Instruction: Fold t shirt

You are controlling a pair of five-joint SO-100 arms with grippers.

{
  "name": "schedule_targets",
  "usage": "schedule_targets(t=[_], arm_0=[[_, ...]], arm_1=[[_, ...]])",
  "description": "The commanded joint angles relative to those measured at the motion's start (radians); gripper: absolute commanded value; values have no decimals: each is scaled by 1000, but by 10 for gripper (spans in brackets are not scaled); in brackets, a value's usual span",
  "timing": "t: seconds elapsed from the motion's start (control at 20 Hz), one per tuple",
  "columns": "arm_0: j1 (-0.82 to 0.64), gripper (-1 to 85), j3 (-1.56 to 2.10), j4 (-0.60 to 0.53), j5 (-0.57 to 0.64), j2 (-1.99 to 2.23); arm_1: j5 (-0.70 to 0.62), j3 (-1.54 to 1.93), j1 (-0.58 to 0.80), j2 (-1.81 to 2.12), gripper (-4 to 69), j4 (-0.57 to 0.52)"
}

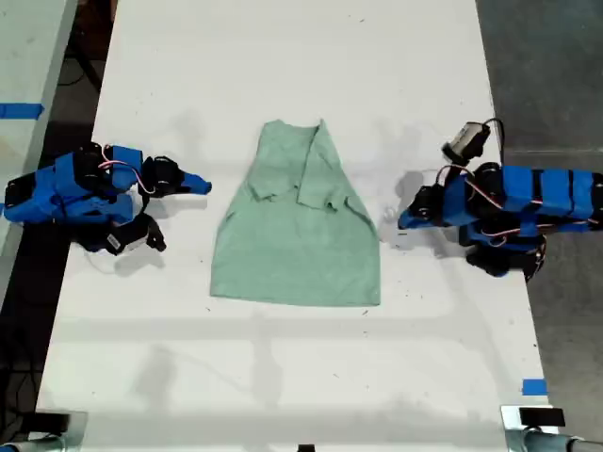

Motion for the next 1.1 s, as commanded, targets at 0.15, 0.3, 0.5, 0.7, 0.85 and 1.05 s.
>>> schedule_targets(t=[0.15, 0.3, 0.5, 0.7, 0.85, 1.05], arm_0=[[2, 0, 2, 9, -9, 5], [5, 0, 2, 11, -9, 5], [6, 0, 2, 12, -12, 5], [8, 0, 2, 12, -15, 6], [8, 0, 3, 12, -15, 6], [6, 0, 3, 12, -15, 6]], arm_1=[[61, -459, -127, -765, 152, -120], [91, -528, -172, -905, 197, -107], [132, -575, -236, -1011, 230, -115], [213, -505, -255, -966, 91, -60], [221, -486, -227, -894, 12, 14], [127, -669, -207, -879, 12, 155]])
